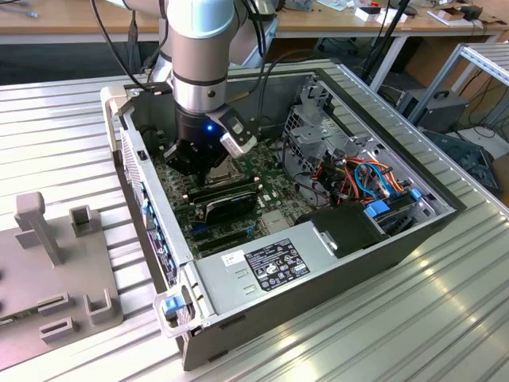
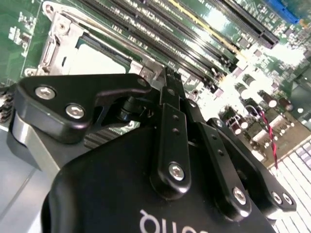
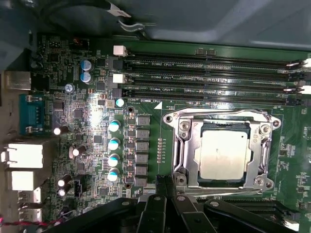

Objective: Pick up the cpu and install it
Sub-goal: 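Install the second cpu locking lever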

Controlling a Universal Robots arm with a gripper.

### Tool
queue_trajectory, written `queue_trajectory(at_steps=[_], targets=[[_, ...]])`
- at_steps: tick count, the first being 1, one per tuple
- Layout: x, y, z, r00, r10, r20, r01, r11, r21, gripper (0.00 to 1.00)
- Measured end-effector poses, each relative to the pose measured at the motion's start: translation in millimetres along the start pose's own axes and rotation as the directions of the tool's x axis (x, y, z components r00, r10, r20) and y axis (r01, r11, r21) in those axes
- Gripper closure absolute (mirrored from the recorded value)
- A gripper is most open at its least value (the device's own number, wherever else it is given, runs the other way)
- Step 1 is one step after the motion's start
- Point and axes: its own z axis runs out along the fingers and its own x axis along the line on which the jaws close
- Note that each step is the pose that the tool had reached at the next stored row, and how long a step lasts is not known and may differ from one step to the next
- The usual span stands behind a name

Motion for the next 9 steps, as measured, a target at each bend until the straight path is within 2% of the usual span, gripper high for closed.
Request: queue_trajectory(at_steps=[8,9], targets=[[-0.7,-1.3,-17.7,1.0000,0.000,0.0000,0.000,1.0000,0.0005,0.89],[-0.9,-1.7,-22.6,1.0000,0.000,-0.0001,0.000,1.0000,0.0006,0.89]])
